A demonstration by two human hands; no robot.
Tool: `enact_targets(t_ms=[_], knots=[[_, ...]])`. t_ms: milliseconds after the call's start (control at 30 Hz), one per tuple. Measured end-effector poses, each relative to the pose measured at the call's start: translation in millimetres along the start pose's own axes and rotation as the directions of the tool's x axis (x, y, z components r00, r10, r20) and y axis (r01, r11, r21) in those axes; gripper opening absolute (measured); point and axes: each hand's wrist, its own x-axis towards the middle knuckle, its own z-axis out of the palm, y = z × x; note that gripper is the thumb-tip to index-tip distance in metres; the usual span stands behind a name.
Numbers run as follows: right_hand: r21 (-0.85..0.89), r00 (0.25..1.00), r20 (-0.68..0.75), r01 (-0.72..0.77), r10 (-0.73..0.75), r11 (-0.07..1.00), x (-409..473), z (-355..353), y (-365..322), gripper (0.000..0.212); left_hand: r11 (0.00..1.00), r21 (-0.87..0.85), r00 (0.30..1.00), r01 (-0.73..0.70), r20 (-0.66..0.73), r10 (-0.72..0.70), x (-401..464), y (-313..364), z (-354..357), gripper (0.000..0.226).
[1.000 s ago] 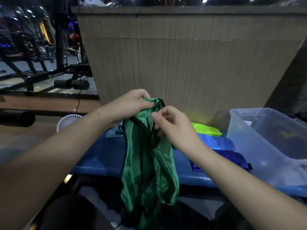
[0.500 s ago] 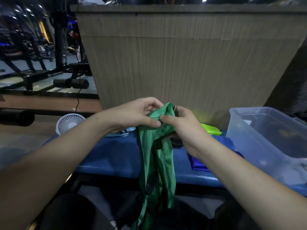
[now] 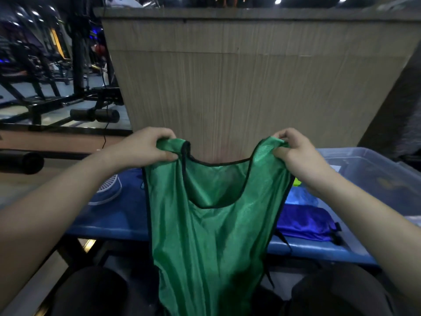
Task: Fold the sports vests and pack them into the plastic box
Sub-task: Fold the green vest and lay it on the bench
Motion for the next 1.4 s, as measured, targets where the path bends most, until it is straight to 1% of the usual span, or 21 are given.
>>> enact_targets(t_ms=[133, 233, 300, 433, 500, 533, 600, 633, 733, 833, 900, 967, 1067, 1133, 1167, 1233, 1267, 1300, 1367, 1400], knots=[[-0.098, 0.995, 0.011, 0.096, -0.096, 0.99, 1, -6, -1, 0.006, 0.997, 0.075, 1.0, -0.006, -0.025, 0.007, 1, -4, 5, 0.02], [-0.266, 0.978, -0.015, 0.195, -0.207, 0.944, 3, -12, -2, 0.008, 0.994, 0.106, 0.997, -0.022, -0.066, 0.029, 1, -10, 3, 0.019], [-0.336, 0.966, -0.05, 0.222, -0.253, 0.915, 6, -16, -1, 0.01, 0.989, 0.144, 0.993, -0.035, -0.106, 0.051, 0, -13, 0, 0.018], [-0.343, 0.961, -0.113, 0.201, -0.253, 0.918, 8, -24, -1, 0.015, 0.981, 0.182, 0.985, -0.062, -0.148, 0.089, 1, -22, -8, 0.016], [-0.374, 0.956, -0.127, 0.202, -0.265, 0.905, 8, -26, -3, 0.022, 0.977, 0.206, 0.975, -0.058, -0.201, 0.1, 0, -23, -9, 0.007], [-0.4, 0.952, -0.131, 0.204, -0.276, 0.894, 9, -26, -3, 0.027, 0.973, 0.22, 0.964, -0.066, -0.236, 0.119, 0, -22, -9, 0.007], [-0.441, 0.954, -0.116, 0.201, -0.278, 0.875, 9, -25, -3, 0.037, 0.971, 0.227, 0.943, -0.073, -0.302, 0.142, -1, -21, -8, 0.004], [-0.459, 0.957, -0.097, 0.202, -0.275, 0.865, 9, -25, -3, 0.039, 0.97, 0.232, 0.935, -0.067, -0.324, 0.142, -1, -22, -8, 0.006], [-0.483, 0.961, -0.019, 0.232, -0.275, 0.845, 11, -24, -1, 0.032, 0.969, 0.235, 0.936, -0.076, -0.318, 0.151, 1, -21, -11, 0.012], [-0.416, 0.969, 0.008, 0.228, -0.247, 0.88, 10, -23, -3, 0.005, 0.975, 0.178, 0.928, -0.137, -0.32, 0.189, 2, -17, -13, 0.011], [-0.404, 0.97, 0.013, 0.228, -0.243, 0.886, 9, -24, -6, 0.011, 0.981, 0.124, 0.912, -0.149, -0.366, 0.185, 1, -17, -15, 0.011], [-0.429, 0.973, 0.063, 0.228, -0.223, 0.874, 11, -27, -8, 0.013, 0.98, 0.12, 0.901, -0.157, -0.39, 0.192, 1, -18, -16, 0.012], [-0.465, 0.979, 0.114, 0.205, -0.171, 0.861, 12, -32, -11, 0.02, 0.98, 0.139, 0.926, -0.141, -0.332, 0.18, -1, -16, -21, 0.007], [-0.44, 0.982, 0.103, 0.188, -0.158, 0.878, 12, -32, -10, 0.021, 0.974, 0.139, 0.934, -0.176, -0.288, 0.21, -1, -18, -26, 0.011], [-0.379, 0.985, 0.096, 0.168, -0.141, 0.91, 12, -32, -10, 0.02, 0.976, 0.12, 0.937, -0.184, -0.278, 0.211, 0, -18, -28, 0.013], [-0.186, 0.993, 0.087, 0.096, -0.081, 0.978, 12, -33, -8, 0.014, 0.986, 0.07, 0.946, -0.153, -0.278, 0.167, 0, -20, -30, 0.018], [-0.105, 0.996, 0.082, 0.056, -0.048, 0.993, 13, -34, -7, 0.012, 0.989, 0.059, 0.947, -0.137, -0.283, 0.148, 0, -22, -31, 0.021], [-0.052, 0.997, 0.076, 0.021, -0.017, 0.998, 13, -35, -7, 0.014, 0.99, 0.06, 0.948, -0.131, -0.285, 0.142, 1, -24, -31, 0.022], [-0.005, 0.997, 0.068, -0.029, 0.03, 1.0, 16, -40, -4, 0.02, 0.991, 0.076, 0.953, -0.111, -0.274, 0.128, 1, -29, -34, 0.018], [-0.021, 0.997, 0.067, -0.037, 0.038, 0.999, 18, -42, -1, 0.019, 0.992, 0.086, 0.959, -0.095, -0.258, 0.114, 1, -31, -37, 0.018]])
